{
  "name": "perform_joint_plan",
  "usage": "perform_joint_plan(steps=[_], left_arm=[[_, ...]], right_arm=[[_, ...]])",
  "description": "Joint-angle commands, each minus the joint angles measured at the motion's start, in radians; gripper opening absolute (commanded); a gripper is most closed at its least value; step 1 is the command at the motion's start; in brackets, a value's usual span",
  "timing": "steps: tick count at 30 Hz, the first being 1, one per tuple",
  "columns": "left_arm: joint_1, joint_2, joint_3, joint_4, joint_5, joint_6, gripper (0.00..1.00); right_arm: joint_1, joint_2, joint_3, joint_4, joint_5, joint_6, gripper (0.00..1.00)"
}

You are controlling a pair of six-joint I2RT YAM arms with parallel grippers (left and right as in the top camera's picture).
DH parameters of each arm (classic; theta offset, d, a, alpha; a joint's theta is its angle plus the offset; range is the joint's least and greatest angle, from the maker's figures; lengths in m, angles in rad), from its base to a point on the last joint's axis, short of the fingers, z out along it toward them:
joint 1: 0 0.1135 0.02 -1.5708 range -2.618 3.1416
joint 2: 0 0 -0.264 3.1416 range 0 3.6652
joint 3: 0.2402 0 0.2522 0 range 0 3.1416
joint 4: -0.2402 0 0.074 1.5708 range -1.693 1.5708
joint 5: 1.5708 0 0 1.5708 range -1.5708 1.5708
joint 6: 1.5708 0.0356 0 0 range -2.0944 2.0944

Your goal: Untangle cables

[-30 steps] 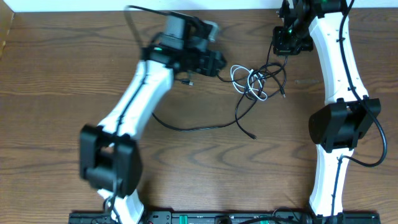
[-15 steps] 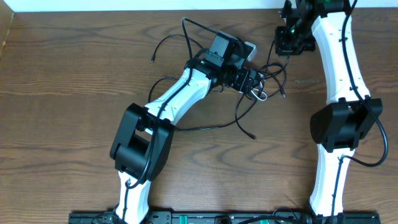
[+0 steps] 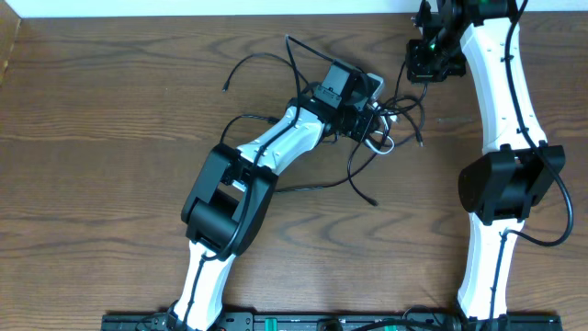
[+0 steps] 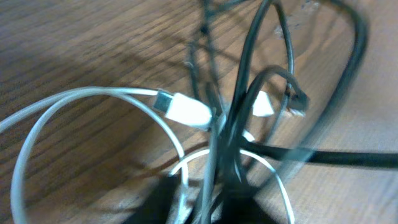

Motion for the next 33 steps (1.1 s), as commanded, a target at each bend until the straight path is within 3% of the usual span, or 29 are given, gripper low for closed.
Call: perform_joint_plan(steps=[1,5,11,21,33], left_arm=[[0.018,-0.003,-0.004,0.004,-0.077,0.002,0.08],[0.056,-0.06,0.011,-0.052,-0.103,-0.01,0.07],[0.136,-0.307,0.02,-0.155,-0.035,-0.065,0.07],[0.243,-0.647,0.02,-0.169,-0.019,-0.086,0.07],[0.572,-0.809,0.02,-0.166,-0.019,-0.145,0.08]], right_arm=[[-0.015,-0.034,-0.004,-0.005,-0.01,-0.014,0.01],[-0.028,-0.033,-0.004,-0.009,-0.009,-0.014,0.01],[-0.073,-0.03,-0.048,0.002,0.022,0.013,0.01],[-0.149,-0.03,-0.208,0.069,0.022,0.029,0.01],[-0.259,-0.03,-0.343,0.138,0.08,0.058,0.01]])
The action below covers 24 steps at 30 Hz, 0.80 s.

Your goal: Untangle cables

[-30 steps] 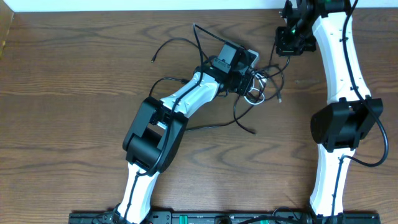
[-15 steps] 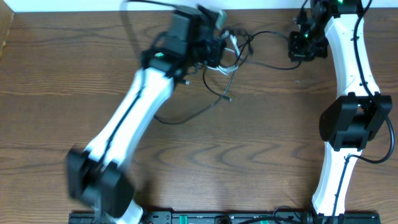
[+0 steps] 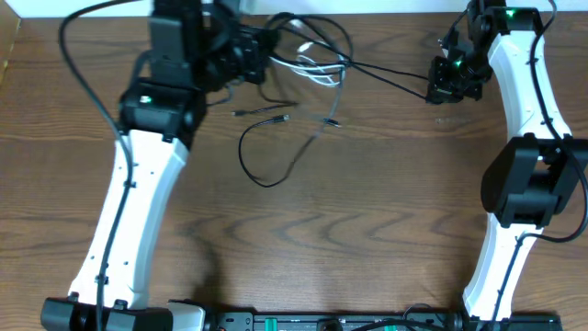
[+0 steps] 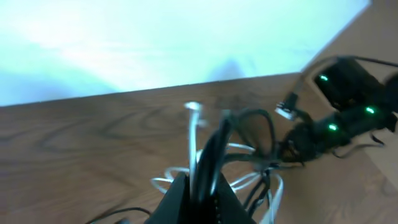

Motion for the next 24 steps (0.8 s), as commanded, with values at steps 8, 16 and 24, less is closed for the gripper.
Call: perform_joint_plan(steps=[8,16,24], left_arm=[[0.251,-0.144,0.035,-0.024,-0.069,-0.047,0.07],[0.204,-0.116,0.034,-0.081,-0.043,-0.047,0.08],[0.092,-0.049,0.034,-0.177,-0.047,0.031,0.07]], right_arm=[[-0.168,0.015,-0.061,0.003,0.322,0.07,0.01],[-0.129,0.015,-0.061,-0.023,0.027,-0.208,0.01],[-0.047,0.006,-0.052,-0.053,-0.035,-0.301,0.24]])
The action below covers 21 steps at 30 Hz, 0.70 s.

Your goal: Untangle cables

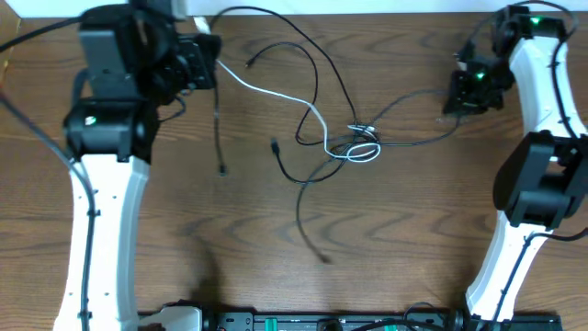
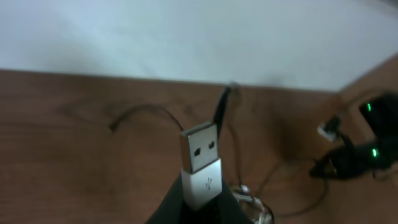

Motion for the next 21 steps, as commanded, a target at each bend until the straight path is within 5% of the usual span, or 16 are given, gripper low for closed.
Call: perform_joint_plan(steps=[1,5,8,12,21], left_arm=[[-0.047,0.046,0.035,-0.022,-0.008,0.056,0.07],[-0.058,0.098,0.035,-0.042,-0.031,0.063,0.08],[-0.058,0.138,0.035,-0.07,-0.098,0.063,0.33],[-0.058,0.179,0.035,-0.113,-0.153,0.152,0.65],[-0.105,0.181,0.035,-0.135,-0.056,0.27,0.72]], right_arm=[[0.039,0.0,0.006,-0.01,-0.043,-0.071,0.28],[0.056,-0.005,0.014,-0.002,-0.067,-0.069,0.52],[0.056,-0.005,0.014,0.007,-0.074,-0.043,0.69],[0.057,-0.005,0.014,0.008,-0.081,-0.043,0.79],[0.057,-0.005,0.014,0.025,-0.089,-0.031,0.92]])
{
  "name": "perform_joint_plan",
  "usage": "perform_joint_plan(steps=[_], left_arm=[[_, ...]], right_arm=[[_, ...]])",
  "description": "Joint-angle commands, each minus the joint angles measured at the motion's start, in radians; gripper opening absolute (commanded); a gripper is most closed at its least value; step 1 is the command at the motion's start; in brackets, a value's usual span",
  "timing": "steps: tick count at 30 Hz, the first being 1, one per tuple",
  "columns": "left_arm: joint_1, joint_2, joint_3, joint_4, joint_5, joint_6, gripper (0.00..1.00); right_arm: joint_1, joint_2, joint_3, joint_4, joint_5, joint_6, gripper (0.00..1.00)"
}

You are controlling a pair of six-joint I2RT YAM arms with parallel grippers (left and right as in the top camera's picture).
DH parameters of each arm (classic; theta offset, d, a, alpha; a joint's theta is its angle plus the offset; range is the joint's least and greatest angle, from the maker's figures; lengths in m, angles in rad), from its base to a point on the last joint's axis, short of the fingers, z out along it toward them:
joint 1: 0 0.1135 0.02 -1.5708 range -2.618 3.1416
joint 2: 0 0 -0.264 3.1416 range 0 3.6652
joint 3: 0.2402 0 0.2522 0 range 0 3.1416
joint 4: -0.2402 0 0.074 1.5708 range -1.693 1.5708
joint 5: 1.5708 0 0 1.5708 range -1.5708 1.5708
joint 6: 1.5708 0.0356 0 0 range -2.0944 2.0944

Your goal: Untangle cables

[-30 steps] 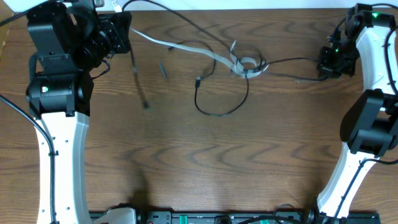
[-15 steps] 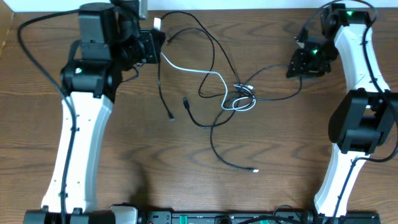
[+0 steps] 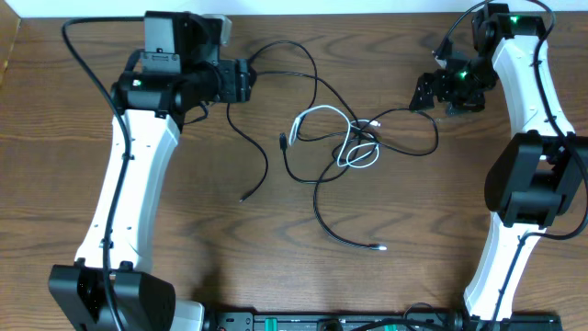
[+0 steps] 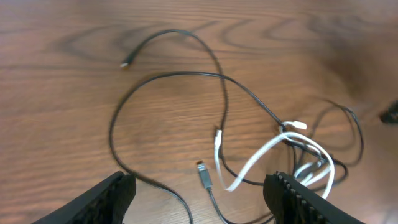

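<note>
Several cables lie spread over the middle of the wooden table. A white cable (image 3: pixel 317 112) curls into loops at a small knot (image 3: pixel 361 140) with black cables. One black cable (image 3: pixel 266 156) trails down to the left, and another (image 3: pixel 323 216) runs toward the front. My left gripper (image 3: pixel 241 81) hovers at the back left, wide open and empty. Its wrist view shows the white cable (image 4: pixel 261 155), a black plug (image 4: pixel 202 171) and both fingers (image 4: pixel 109 194). My right gripper (image 3: pixel 430 92) is at the back right, with a black cable (image 3: pixel 397 112) running into its fingers.
The table's back edge (image 3: pixel 367 13) meets a white wall just behind both grippers. The two arm bases stand at the front edge. Bare wood (image 3: pixel 230 267) lies in front of the cables.
My left gripper held the white USB plug at the far back left; now it is open and further right. The white cable lies slack by the knot. The right gripper is slightly further left.
My left gripper was first down in the cable tangle right of centre. Then it was at the back left with a bundle, one cable taut to the right gripper. Later it held only the white plug, with the cables spread out. Now it is open and the cables lie looser.
</note>
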Motion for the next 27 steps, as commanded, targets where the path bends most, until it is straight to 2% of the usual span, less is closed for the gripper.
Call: perform_joint_plan(steps=[1,10,14,18,21,27], left_arm=[[-0.077,-0.004,0.035,0.019,0.1,0.128,0.72],[-0.327,0.146,0.035,0.136,0.1,0.225,0.72],[-0.435,0.23,0.035,0.169,0.088,0.311,0.72],[-0.524,0.292,0.035,0.171,-0.056,0.349,0.71],[-0.557,0.325,0.035,0.172,-0.123,0.365,0.71],[-0.572,0.391,0.035,0.193,-0.127,0.384,0.66]], right_arm=[[0.0,-0.005,0.014,0.012,-0.021,0.011,0.93],[0.0,-0.005,0.014,0.019,-0.02,0.011,0.98],[0.0,-0.005,0.014,0.019,-0.02,0.011,0.99],[0.0,-0.005,0.014,0.018,-0.02,0.011,0.99],[0.0,-0.005,0.014,0.018,-0.02,0.011,0.99],[0.0,-0.005,0.014,0.018,-0.02,0.011,0.99]])
